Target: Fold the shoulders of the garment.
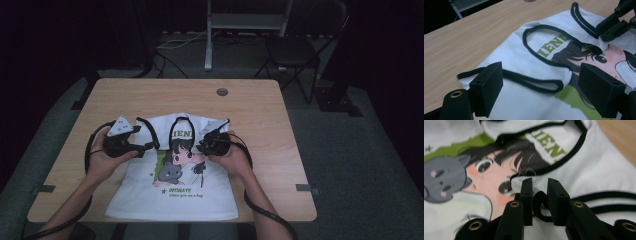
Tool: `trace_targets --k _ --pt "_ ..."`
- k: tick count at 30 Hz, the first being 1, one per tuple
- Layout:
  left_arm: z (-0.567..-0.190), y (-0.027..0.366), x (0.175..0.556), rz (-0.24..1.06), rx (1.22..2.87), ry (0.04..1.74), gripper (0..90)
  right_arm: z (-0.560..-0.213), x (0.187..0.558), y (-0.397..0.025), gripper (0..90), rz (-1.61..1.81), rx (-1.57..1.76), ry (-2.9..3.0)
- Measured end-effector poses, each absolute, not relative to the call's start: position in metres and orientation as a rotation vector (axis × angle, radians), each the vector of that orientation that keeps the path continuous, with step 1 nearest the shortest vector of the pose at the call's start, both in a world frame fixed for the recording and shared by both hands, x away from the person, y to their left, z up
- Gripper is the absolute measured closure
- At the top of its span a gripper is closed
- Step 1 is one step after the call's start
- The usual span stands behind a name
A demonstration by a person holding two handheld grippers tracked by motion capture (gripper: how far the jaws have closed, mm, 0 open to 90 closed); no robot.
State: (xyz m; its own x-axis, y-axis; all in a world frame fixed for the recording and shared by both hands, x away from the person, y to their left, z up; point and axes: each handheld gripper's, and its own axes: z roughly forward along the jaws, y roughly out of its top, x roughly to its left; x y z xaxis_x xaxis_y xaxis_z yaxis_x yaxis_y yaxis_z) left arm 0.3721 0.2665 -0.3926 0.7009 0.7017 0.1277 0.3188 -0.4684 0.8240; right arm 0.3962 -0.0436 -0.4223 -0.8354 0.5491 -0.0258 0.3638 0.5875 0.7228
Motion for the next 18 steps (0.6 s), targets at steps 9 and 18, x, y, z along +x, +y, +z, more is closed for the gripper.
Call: trace_targets --k 9,18 --pt "-0.406 0.25 0.377 0.566 2.195 0.69 27.2 -0.421 0.389 -0.052 64.6 1.065 0.725 2.577" --pt "-0.419 0.227 0.381 0.541 2.329 0.565 43.3 -0.426 0.39 -0.043 63.5 1.038 0.692 2.585"
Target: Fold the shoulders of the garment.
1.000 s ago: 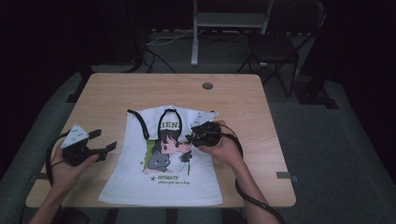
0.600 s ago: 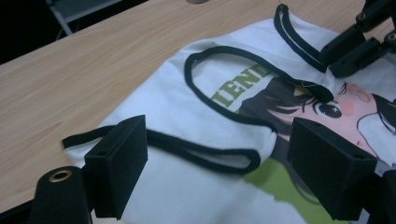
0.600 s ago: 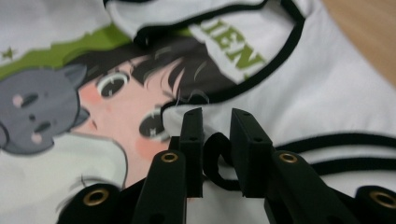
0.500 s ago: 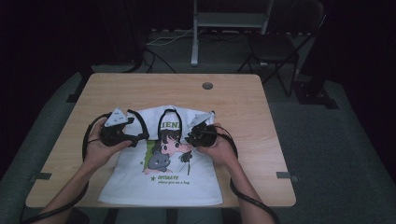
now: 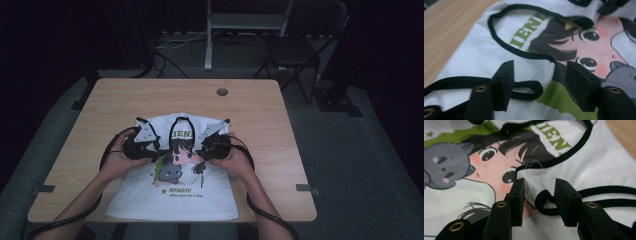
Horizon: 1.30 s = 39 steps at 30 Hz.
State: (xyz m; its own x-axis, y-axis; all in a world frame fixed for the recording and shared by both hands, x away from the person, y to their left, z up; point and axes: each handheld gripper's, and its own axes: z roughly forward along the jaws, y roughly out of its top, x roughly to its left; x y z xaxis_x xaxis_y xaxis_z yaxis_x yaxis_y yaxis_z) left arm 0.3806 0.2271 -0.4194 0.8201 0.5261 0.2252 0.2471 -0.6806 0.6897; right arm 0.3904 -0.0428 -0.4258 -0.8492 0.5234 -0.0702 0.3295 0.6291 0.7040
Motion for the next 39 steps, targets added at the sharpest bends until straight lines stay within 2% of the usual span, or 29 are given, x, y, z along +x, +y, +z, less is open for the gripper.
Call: trace_targets --k 3,6,18,25,39 --pt "-0.424 0.227 0.384 0.531 2.352 0.558 52.5 -0.43 0.391 -0.044 72.0 1.034 0.709 2.58" --pt "-0.425 0.228 0.385 0.527 2.37 0.556 58.4 -0.43 0.391 -0.045 75.3 1.045 0.728 2.577" --pt "-0.425 0.232 0.388 0.51 2.375 0.557 78.9 -0.429 0.39 -0.044 81.1 1.056 0.764 2.559" --pt "-0.423 0.236 0.386 0.529 2.359 0.574 82.7 -0.425 0.388 -0.046 82.4 1.065 0.782 2.554" --pt "-0.415 0.252 0.382 0.544 2.371 0.565 82.8 -0.419 0.383 -0.063 82.9 1.064 0.778 2.547"
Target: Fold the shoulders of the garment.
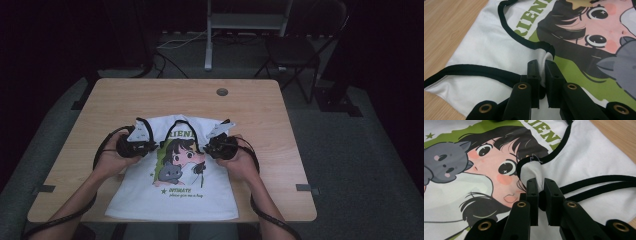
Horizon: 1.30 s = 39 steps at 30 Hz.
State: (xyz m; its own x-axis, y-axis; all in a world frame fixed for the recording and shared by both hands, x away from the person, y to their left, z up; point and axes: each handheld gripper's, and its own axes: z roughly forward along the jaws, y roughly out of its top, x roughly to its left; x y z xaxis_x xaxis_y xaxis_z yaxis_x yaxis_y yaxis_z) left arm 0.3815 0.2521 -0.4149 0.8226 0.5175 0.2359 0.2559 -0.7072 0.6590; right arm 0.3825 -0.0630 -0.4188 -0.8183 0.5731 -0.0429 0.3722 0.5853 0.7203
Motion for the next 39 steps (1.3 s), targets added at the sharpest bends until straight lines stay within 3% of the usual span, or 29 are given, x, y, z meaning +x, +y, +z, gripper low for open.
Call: trace_targets --k 39 --pt "-0.41 0.271 0.367 0.532 2.468 0.471 81.1 -0.419 0.365 -0.085 82.6 1.004 0.74 2.551"
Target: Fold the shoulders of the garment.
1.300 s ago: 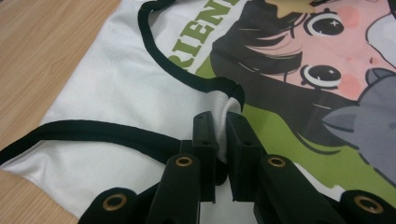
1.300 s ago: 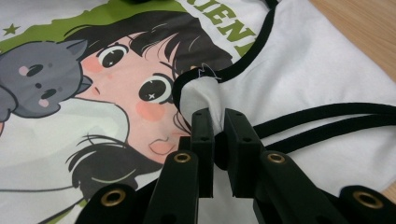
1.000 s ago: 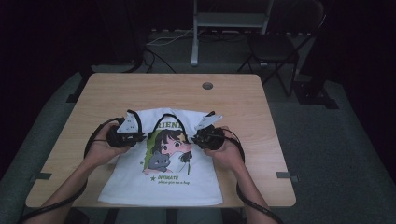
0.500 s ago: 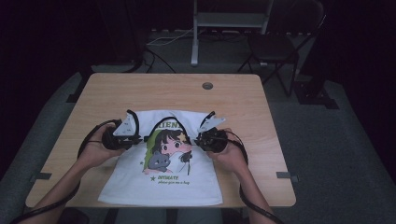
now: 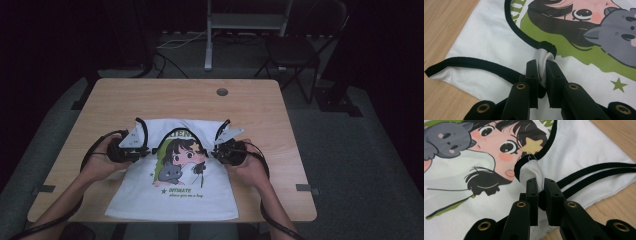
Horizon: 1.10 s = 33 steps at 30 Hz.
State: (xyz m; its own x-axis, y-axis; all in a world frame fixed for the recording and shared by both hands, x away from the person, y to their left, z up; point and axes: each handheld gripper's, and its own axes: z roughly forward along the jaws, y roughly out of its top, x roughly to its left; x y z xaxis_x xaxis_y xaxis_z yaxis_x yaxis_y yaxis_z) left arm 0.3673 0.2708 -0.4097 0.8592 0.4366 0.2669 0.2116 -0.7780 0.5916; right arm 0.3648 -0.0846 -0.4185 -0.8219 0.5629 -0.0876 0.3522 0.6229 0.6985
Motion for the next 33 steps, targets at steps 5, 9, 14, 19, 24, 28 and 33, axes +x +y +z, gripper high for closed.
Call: trace_targets --k 5,9,14,19,24,28,33 --pt "-0.407 0.273 0.366 0.537 2.446 0.479 81.1 -0.417 0.362 -0.085 82.5 1.01 0.739 2.544" --pt "-0.407 0.274 0.365 0.542 2.441 0.48 81.2 -0.416 0.36 -0.086 82.4 1.007 0.729 2.542" --pt "-0.405 0.277 0.362 0.548 2.428 0.483 81.2 -0.415 0.357 -0.088 82.3 1.002 0.734 2.537" --pt "-0.407 0.278 0.36 0.553 2.433 0.479 81.1 -0.418 0.356 -0.091 82.1 1.001 0.734 2.538" --pt "-0.408 0.28 0.36 0.548 2.429 0.488 81.1 -0.419 0.355 -0.092 81.9 1.003 0.737 2.534" --pt "-0.409 0.281 0.36 0.545 2.434 0.488 81.1 -0.419 0.355 -0.092 81.8 1.001 0.734 2.542" --pt "-0.41 0.284 0.359 0.55 2.434 0.497 81.1 -0.421 0.352 -0.092 81.8 0.999 0.73 2.547"
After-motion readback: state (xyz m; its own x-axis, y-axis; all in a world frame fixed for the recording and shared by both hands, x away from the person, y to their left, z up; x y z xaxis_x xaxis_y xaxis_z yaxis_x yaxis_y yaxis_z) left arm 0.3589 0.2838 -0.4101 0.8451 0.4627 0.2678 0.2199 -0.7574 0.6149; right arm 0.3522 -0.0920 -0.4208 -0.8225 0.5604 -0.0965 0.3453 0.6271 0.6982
